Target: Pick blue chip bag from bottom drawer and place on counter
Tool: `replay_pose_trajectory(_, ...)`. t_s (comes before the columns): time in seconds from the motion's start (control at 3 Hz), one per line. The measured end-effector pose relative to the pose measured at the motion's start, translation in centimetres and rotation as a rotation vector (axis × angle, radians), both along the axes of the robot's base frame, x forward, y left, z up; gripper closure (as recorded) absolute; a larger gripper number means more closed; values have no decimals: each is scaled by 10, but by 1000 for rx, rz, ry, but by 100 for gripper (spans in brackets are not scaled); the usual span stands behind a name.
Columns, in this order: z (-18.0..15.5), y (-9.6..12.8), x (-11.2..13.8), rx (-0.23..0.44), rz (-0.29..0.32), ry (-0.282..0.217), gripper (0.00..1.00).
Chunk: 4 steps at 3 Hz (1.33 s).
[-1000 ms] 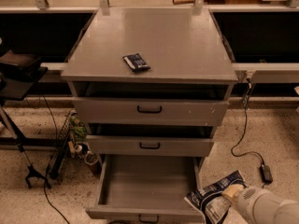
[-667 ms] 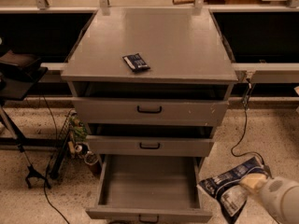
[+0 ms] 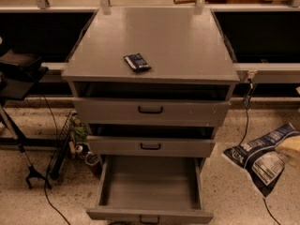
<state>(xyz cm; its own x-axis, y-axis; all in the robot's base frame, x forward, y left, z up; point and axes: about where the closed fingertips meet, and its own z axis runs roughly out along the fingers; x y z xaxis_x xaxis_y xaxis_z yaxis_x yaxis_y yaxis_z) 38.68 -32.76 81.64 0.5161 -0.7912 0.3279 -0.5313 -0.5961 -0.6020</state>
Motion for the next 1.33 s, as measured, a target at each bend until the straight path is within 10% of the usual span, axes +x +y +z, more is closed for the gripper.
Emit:
replay_pose_trajectory(0.67,8,21,7,35,65,-51,100)
replay_pose_trajectory(1.33,99,139,42,160,322,-302,100)
